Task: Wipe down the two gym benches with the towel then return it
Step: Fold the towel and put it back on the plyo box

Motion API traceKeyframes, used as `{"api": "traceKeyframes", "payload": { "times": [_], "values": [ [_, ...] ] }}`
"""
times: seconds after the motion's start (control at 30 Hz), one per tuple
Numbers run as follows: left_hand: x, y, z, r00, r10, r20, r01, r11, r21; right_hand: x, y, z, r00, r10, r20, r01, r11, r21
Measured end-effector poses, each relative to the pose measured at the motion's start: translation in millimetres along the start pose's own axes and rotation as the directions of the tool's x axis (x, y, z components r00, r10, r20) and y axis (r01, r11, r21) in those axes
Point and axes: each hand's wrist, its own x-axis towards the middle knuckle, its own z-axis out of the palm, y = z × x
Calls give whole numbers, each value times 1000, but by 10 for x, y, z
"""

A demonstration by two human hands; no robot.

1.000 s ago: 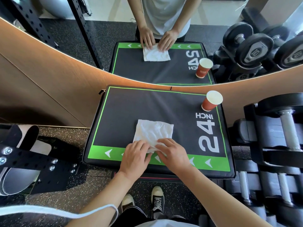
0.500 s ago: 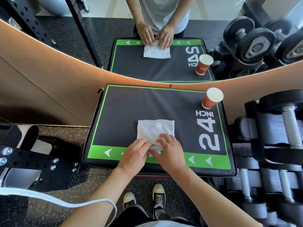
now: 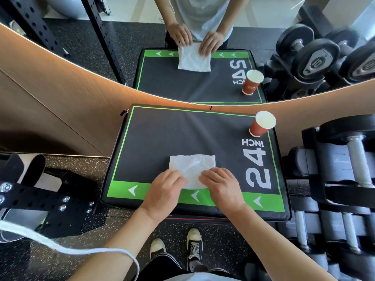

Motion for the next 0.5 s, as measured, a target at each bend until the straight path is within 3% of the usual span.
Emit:
{"api": "traceKeyframes", "payload": {
  "times": [0.13,0.33,0.5],
  "values": [
    [-314,67,117,970,-30,240,46,997,-60,-273,-46,-7,978,13,206,-29,997,74],
    [-209,33,262,978,-101,181,106,994,-18,-251,-158,-9,964,160,214,-192,971,140],
    [-117,-93,363,851,-332,408,267,941,208,-95,-93,156,866,145,478,-176,984,20]
  ]
}}
